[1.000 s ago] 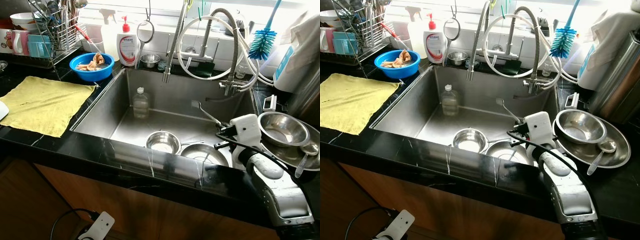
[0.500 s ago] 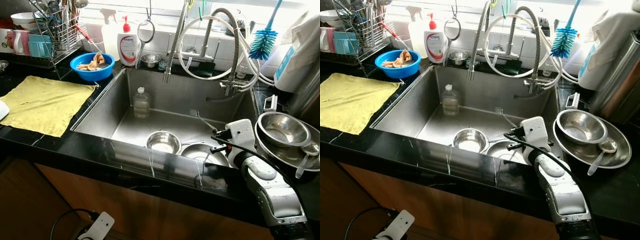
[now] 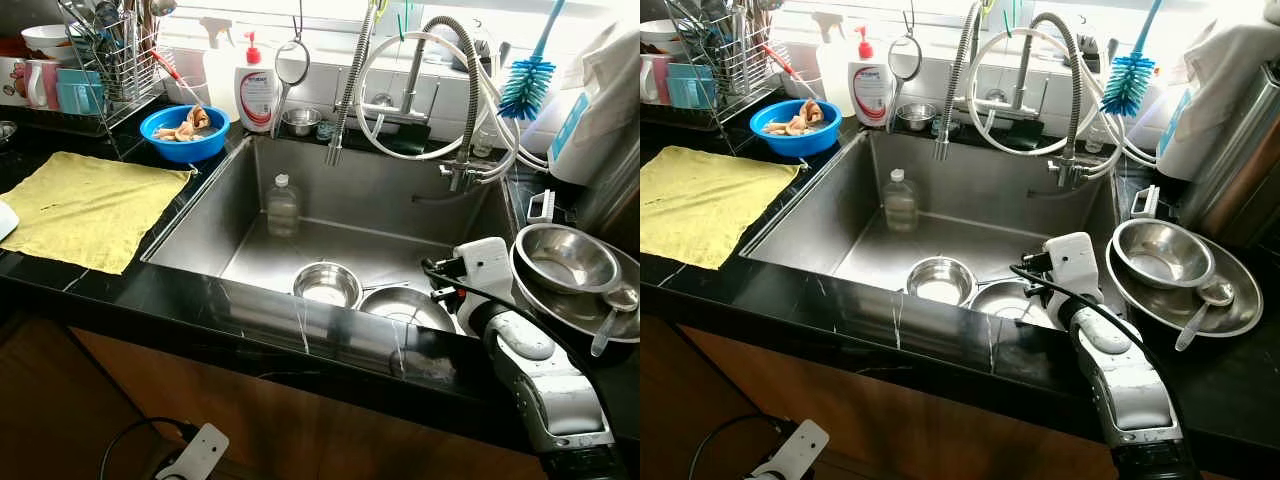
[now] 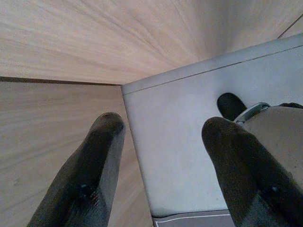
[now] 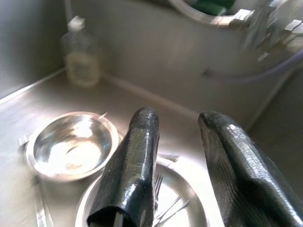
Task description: Kitchen organization
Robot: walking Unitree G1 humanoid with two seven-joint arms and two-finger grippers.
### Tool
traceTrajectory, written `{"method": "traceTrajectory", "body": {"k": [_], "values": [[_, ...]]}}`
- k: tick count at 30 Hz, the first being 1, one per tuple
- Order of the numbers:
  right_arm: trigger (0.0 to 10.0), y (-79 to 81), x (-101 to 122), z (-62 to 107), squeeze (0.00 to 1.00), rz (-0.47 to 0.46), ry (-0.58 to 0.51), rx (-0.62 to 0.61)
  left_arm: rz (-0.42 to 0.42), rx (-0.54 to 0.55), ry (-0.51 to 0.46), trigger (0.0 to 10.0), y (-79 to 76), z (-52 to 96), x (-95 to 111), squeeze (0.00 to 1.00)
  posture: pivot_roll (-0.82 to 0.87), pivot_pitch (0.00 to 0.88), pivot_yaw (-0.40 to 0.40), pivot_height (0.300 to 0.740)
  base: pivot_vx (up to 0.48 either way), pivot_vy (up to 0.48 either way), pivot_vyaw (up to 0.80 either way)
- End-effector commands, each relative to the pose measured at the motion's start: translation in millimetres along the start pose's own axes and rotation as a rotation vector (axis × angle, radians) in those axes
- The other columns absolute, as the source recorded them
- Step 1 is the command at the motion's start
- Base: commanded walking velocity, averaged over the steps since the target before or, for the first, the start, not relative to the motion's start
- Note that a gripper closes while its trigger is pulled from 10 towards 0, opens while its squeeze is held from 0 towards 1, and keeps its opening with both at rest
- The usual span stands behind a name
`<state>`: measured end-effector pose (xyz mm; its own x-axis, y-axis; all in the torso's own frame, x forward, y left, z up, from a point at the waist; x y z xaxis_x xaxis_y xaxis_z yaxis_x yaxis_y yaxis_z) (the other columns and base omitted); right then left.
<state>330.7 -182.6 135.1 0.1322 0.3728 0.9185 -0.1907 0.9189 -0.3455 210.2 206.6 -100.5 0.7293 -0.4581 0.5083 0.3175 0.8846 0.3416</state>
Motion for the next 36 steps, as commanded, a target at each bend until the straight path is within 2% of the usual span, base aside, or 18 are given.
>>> {"method": "traceTrajectory", "body": {"k": [1,4,6,7,8,10,14,18,22,23,24,30,31,32,36], "values": [[10.0,-12.5,15.7,4.4,0.0,0.056,-0.076,-0.08,-0.003,-0.003,0.01,10.0,0.0,0.3,-2.7,0.0,-0.03,0.0,-0.036,0.74,0.0,0.0,0.0],[10.0,-24.5,27.4,11.3,0.0,0.081,-0.147,-0.184,-0.004,-0.003,0.011,10.0,0.1,0.4,-2.8,0.0,-0.03,0.0,-0.036,0.74,0.0,0.0,0.0],[10.0,-36.4,38.7,27.6,0.0,0.207,-0.222,-0.313,-0.005,-0.001,0.012,10.0,0.3,0.4,-3.2,0.0,-0.03,0.0,-0.037,0.74,0.0,0.0,0.0],[10.0,-36.4,38.7,27.6,0.0,0.207,-0.222,-0.313,-0.005,-0.001,0.012,10.0,0.3,0.4,-3.2,0.0,-0.03,0.0,-0.037,0.74,0.0,0.0,0.0],[10.0,-44.1,37.0,38.6,0.0,0.156,-0.245,-0.391,-0.004,0.0,0.012,10.0,0.4,0.5,-3.4,0.0,-0.03,0.0,-0.038,0.74,0.0,0.0,0.0],[10.0,-49.2,33.0,44.9,0.0,0.137,-0.24,-0.436,-0.004,0.0,0.012,10.0,0.4,0.5,-3.5,0.0,-0.04,0.0,-0.038,0.74,0.0,0.0,0.0],[10.0,-58.7,13.9,73.2,0.0,0.161,-0.212,-0.563,-0.006,-0.001,0.014,10.0,0.2,0.6,-4.1,0.0,-0.04,0.0,-0.04,0.74,0.0,0.0,0.0],[10.0,-60.9,1.6,99.1,0.0,0.168,-0.195,-0.624,-0.007,-0.001,0.014,10.0,0.5,0.6,-4.3,0.0,-0.05,0.0,-0.04,0.74,0.0,0.0,0.0],[10.0,-55.1,-0.7,108.9,0.0,0.208,-0.201,-0.585,-0.011,-0.002,0.014,10.0,0.8,0.6,-4.3,0.0,-0.05,0.0,-0.038,0.74,0.0,0.0,0.0],[10.0,-55.4,0.0,112.7,0.15,0.195,-0.21,-0.595,-0.013,-0.002,0.014,10.0,0.8,0.7,-4.5,0.0,-0.06,0.0,-0.037,0.74,0.0,0.0,0.0],[10.0,-56.0,0.6,114.7,1.0,0.196,-0.213,-0.605,-0.014,-0.002,0.014,10.0,0.9,0.7,-4.5,0.0,-0.06,0.0,-0.037,0.74,0.0,0.0,0.0],[10.0,-53.4,1.3,124.0,1.0,0.19,-0.217,-0.642,-0.017,-0.001,0.013,10.0,1.1,0.8,-4.8,0.0,-0.05,0.0,-0.038,0.74,0.0,0.0,0.0],[10.0,-51.6,-1.0,124.8,0.96,0.19,-0.205,-0.64,-0.017,-0.001,0.013,10.0,1.1,0.8,-4.9,0.0,-0.05,0.0,-0.039,0.74,0.0,0.0,0.0],[10.0,-49.1,-3.2,125.8,0.0,0.197,-0.194,-0.631,-0.017,0.0,0.013,10.0,1.2,0.9,-5.1,0.0,-0.05,0.0,-0.041,0.74,0.0,0.0,0.0],[10.0,-44.0,-15.5,132.5,0.0,0.206,-0.145,-0.622,-0.018,0.001,0.014,10.0,1.4,0.9,-5.3,0.0,-0.05,0.0,-0.041,0.74,0.0,0.0,0.0]]}}
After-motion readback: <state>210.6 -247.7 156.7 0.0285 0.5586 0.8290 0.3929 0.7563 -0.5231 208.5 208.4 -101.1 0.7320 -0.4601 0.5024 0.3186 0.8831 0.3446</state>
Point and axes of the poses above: a point about 5 cm out from each wrist's last joint towards the gripper, its own z axis pointing back from the gripper into the wrist, its own x axis along the axis of the wrist's last joint, y = z × x, the point moved 3 cm from there along -z, pointing out of the wrist towards the gripper, and after that the axes turned 9 degrees about z, right-handed, at the moved point
